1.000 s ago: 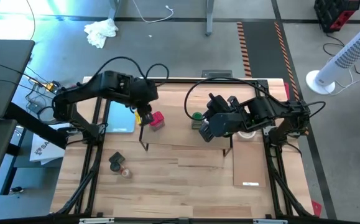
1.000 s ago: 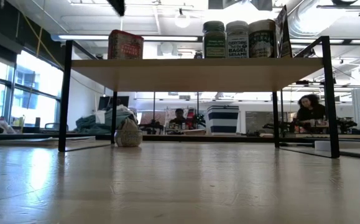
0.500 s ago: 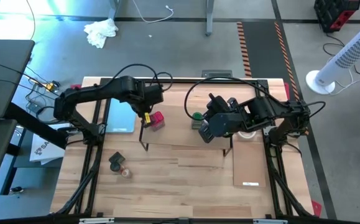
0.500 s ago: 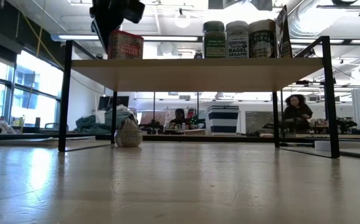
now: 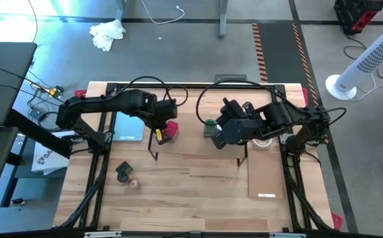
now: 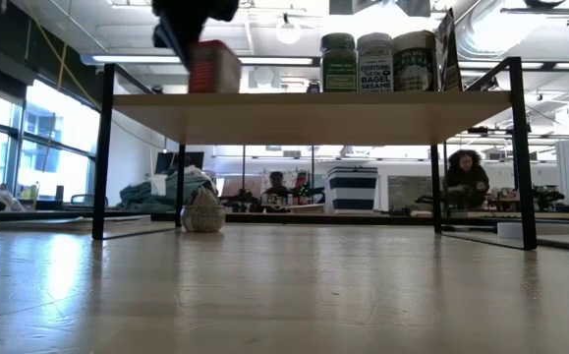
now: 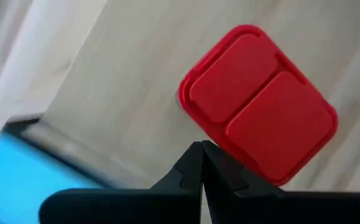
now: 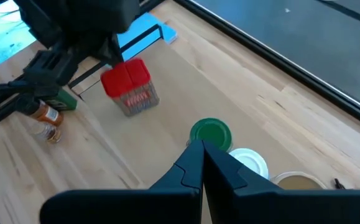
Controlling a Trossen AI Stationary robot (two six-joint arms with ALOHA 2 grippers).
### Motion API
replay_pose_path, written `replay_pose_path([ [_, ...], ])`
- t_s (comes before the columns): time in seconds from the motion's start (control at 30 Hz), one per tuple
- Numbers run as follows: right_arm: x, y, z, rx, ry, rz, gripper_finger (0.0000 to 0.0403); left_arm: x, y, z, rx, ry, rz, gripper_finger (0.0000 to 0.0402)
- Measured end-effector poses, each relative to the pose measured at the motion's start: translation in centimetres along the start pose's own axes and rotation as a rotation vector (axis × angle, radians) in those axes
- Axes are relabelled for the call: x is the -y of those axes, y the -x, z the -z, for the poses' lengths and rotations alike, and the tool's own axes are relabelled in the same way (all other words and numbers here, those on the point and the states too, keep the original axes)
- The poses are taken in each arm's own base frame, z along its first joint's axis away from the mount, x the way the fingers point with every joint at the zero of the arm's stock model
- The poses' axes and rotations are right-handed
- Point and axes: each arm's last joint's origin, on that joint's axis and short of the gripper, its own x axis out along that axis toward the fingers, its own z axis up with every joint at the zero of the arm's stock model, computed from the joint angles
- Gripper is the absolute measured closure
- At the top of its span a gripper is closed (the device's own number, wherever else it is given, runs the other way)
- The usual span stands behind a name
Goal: Shelf spices
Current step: Put the red seasoning can on the shelf
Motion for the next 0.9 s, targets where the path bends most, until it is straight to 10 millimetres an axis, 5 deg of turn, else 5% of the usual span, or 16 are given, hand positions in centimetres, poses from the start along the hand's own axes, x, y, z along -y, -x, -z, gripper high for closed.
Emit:
replay_pose_path([
  [0.43,0.4,-0.4,-0.4,-0.003,-0.015,0.011,0.0403,0.7,0.2,-2.0,0.149,0.026,0.127,0.0401],
  [0.7,0.3,-0.4,-0.4,-0.031,-0.017,-0.012,0.0403,2.1,1.8,1.3,0.055,-0.177,0.06,0.0401],
  [0.9,0.4,-0.5,-0.5,-0.025,-0.038,-0.003,0.0403,3.9,-0.2,1.0,0.081,-0.207,0.131,0.0401],
])
